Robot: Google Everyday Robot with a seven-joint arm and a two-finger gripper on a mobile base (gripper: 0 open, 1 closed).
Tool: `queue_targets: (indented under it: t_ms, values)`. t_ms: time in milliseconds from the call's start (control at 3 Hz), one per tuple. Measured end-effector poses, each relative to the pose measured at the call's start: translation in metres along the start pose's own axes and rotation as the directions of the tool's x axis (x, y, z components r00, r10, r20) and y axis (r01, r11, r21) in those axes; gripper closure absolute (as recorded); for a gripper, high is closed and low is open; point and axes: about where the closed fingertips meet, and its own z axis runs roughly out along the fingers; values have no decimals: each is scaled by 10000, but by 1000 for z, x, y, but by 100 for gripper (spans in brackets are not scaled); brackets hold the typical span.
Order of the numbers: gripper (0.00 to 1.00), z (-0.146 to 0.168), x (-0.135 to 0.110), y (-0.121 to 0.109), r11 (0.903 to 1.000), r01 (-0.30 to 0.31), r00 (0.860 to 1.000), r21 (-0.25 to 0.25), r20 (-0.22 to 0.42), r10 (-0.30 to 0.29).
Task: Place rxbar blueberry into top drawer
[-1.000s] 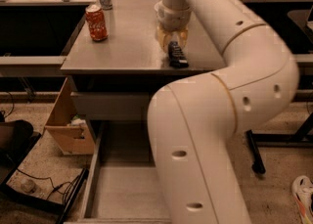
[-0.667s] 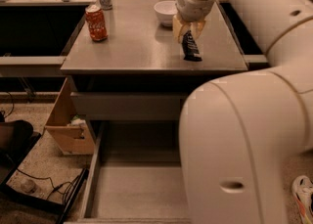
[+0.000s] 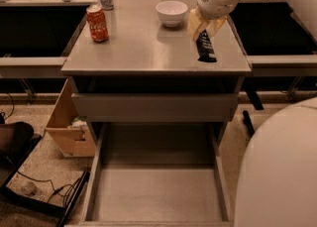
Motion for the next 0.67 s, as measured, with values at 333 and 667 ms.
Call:
queue_targets:
  t_ms: [333, 667]
  values:
    - [100, 5, 9, 11, 9998, 67, 10000, -172, 47, -66]
    - [100, 0, 32, 44, 9986, 192, 9985, -497, 526, -165]
